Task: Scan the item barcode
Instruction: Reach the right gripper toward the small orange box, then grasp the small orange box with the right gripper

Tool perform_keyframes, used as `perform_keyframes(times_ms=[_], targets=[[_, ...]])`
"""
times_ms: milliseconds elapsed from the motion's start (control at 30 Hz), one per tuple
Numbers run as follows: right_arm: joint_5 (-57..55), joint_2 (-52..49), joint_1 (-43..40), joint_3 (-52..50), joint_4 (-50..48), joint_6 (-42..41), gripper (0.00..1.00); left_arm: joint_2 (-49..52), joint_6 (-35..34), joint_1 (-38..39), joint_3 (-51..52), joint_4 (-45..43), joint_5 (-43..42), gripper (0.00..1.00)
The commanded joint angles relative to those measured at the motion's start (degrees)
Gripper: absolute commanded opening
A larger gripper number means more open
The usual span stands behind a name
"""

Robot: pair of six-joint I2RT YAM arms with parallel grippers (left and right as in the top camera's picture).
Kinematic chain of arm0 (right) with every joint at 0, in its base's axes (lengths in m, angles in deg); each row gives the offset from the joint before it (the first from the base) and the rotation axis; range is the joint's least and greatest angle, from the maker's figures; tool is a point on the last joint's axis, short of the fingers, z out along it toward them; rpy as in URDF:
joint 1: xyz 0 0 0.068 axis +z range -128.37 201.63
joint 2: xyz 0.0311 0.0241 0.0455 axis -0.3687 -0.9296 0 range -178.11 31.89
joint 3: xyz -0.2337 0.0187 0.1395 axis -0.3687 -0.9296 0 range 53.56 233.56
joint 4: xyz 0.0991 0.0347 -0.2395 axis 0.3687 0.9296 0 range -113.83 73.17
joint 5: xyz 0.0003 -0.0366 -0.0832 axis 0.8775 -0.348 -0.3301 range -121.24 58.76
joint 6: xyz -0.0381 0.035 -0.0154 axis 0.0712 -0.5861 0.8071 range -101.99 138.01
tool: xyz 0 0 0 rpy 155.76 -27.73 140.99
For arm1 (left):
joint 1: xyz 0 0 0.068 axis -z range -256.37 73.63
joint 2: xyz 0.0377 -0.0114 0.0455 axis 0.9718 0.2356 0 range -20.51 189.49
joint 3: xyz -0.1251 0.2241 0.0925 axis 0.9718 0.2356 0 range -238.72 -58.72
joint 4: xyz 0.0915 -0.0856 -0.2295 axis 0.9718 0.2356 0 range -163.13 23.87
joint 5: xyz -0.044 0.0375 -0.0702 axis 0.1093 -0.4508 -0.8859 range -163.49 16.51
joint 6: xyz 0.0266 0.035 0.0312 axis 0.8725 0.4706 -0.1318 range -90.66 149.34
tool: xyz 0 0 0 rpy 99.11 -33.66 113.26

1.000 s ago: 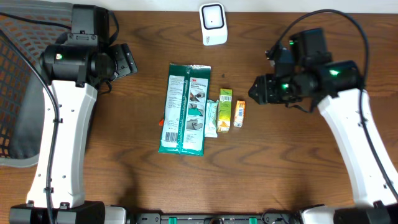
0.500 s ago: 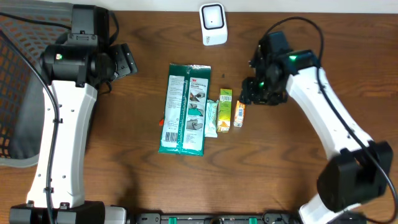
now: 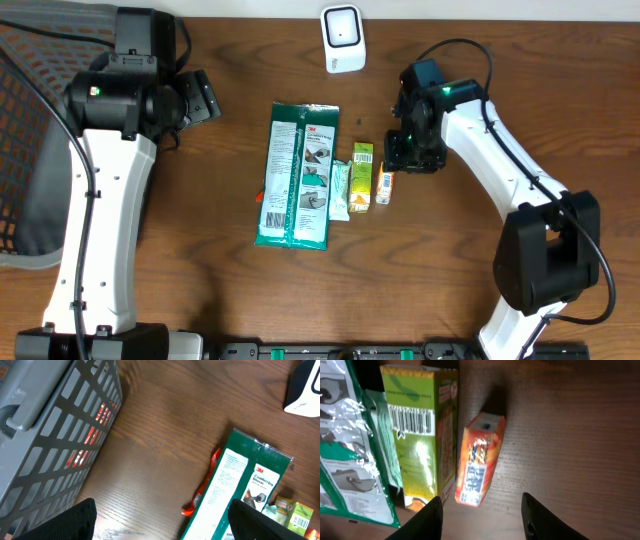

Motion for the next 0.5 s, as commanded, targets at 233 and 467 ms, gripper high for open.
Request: perform_keyframes(times_ms=[233, 467], targets=[[-0.96, -0.46, 0.68, -6.36, -7.43, -2.95, 0.45, 0.20, 0.98, -0.17, -0.28, 0.15, 0.74, 0.85], [-0.98, -0.46, 2.14, -11.10, -14.67, -2.95, 0.45, 0.17, 0.98, -0.17, -0.28, 0.15, 0.74, 0.85]])
